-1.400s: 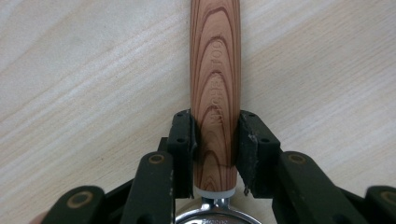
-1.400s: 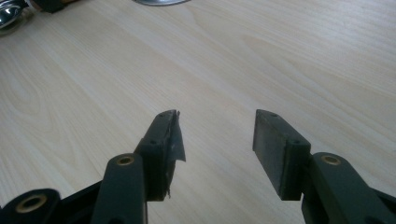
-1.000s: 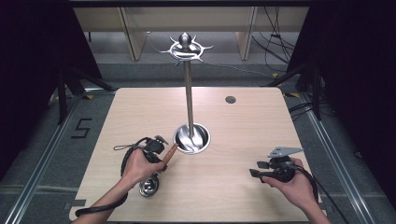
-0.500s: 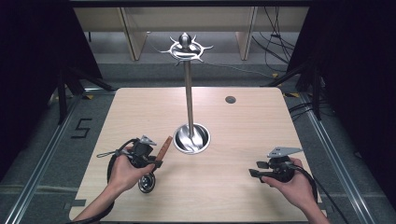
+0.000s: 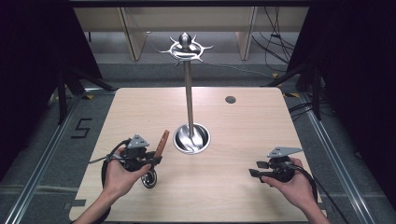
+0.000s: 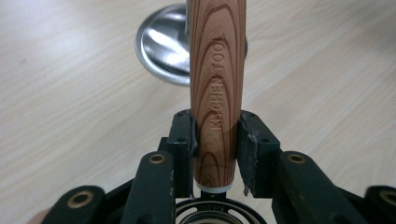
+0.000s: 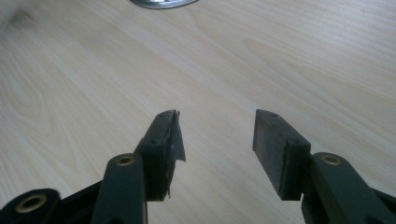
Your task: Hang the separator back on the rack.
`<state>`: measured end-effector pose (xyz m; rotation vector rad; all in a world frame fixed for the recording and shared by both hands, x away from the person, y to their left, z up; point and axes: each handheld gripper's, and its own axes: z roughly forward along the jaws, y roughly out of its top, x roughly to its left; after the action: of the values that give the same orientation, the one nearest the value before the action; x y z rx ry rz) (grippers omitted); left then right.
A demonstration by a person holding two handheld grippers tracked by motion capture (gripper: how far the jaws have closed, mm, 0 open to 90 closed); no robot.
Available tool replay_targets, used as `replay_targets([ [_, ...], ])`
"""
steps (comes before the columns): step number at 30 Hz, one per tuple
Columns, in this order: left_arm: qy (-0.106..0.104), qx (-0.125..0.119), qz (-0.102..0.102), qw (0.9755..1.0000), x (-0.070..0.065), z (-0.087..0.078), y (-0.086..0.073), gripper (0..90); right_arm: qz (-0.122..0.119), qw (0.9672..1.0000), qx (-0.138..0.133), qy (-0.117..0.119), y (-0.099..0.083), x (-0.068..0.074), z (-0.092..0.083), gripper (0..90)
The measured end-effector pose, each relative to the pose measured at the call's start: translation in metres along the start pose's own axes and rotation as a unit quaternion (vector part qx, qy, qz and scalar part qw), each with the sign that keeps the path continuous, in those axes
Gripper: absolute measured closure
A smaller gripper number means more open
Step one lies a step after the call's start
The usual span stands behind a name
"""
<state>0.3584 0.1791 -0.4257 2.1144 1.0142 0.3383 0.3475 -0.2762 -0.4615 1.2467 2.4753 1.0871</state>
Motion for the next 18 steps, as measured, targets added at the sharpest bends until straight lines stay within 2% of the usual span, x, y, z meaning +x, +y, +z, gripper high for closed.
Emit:
replay_targets([
  [1,0.000,0.000,0.000,1.0000,0.000,0.000,0.000,68.0,0.000,1.0000,0.000,0.000,0.000,0.000,0.000,50.8],
  [2,0.008,-0.032,-0.001,0.9995,-0.003,-0.002,0.001,68.0,0.000,1.0000,0.000,0.000,0.000,0.000,0.000,50.9],
  [4,0.015,-0.054,0.002,0.9984,-0.004,-0.005,0.003,68.0,0.005,1.0000,0.000,0.000,0.000,0.001,0.000,50.9],
  [5,0.015,-0.061,0.004,0.9980,-0.004,-0.008,0.004,68.0,-0.002,1.0000,-0.001,-0.001,0.000,0.000,0.000,50.8],
  [6,0.015,-0.075,-0.004,0.9971,-0.005,-0.008,0.004,68.0,-0.001,1.0000,-0.001,-0.001,0.000,0.000,0.000,50.9],
  [7,0.023,-0.081,-0.003,0.9965,-0.006,-0.009,0.005,68.0,0.002,1.0000,-0.001,-0.001,0.000,0.000,0.000,50.9],
  [9,0.022,-0.090,0.005,0.9957,-0.004,-0.012,0.005,68.0,-0.003,1.0000,-0.003,0.001,0.001,-0.001,0.000,50.9],
  [10,0.023,-0.101,-0.003,0.9946,-0.006,-0.012,0.005,68.0,0.004,1.0000,-0.002,0.001,0.000,0.000,-0.001,50.9],
  [12,0.020,-0.113,0.000,0.9934,-0.006,-0.014,0.006,68.0,-0.007,1.0000,-0.005,0.001,0.001,-0.001,0.000,50.9],
  [15,0.021,-0.127,0.001,0.9917,-0.008,-0.015,0.007,68.0,-0.003,1.0000,-0.005,0.001,0.001,-0.001,0.000,50.9],
  [16,0.013,-0.134,0.004,0.9909,-0.007,-0.015,0.007,68.0,-0.002,1.0000,-0.004,0.001,0.001,-0.001,0.000,51.0],
  [18,0.013,-0.141,0.006,0.9899,-0.008,-0.016,0.007,67.9,-0.001,1.0000,-0.004,0.001,0.001,-0.001,0.000,50.9],
])
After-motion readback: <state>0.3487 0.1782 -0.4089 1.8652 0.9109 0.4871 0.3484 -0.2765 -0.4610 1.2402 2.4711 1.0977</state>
